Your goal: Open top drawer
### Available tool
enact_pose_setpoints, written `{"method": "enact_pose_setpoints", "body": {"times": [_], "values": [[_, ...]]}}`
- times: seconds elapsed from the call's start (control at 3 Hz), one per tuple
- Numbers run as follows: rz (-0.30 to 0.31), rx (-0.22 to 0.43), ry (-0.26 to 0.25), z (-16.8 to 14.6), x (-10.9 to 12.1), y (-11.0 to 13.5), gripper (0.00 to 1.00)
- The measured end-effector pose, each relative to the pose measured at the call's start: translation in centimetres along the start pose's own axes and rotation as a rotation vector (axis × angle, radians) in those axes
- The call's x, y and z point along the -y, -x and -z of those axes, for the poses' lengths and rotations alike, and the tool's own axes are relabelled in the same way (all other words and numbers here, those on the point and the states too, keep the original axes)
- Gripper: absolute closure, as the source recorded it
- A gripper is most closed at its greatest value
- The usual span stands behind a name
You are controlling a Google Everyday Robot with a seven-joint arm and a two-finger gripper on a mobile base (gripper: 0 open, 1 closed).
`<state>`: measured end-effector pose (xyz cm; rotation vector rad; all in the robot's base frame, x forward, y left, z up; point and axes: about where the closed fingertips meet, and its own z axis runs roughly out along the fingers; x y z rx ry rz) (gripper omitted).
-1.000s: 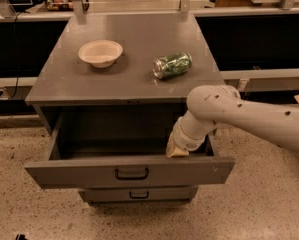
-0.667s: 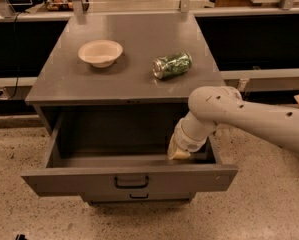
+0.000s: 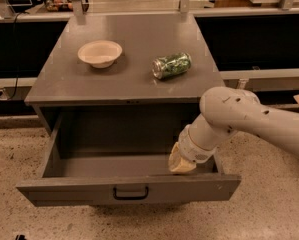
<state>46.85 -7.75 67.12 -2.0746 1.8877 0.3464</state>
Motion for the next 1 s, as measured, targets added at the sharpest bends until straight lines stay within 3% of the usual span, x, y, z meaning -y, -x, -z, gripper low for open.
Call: {"method": "enact_pose_setpoints", "body": {"times": [0.33, 0.67, 1.0], "values": [[-0.001, 0.045, 0.035, 1.7, -2.8, 1.1, 1.00], [0.011, 0.089, 0.033, 3.8, -4.6, 2.0, 1.00], [0.022, 0.182, -0.037, 6.7, -4.5, 2.5, 1.00]]}}
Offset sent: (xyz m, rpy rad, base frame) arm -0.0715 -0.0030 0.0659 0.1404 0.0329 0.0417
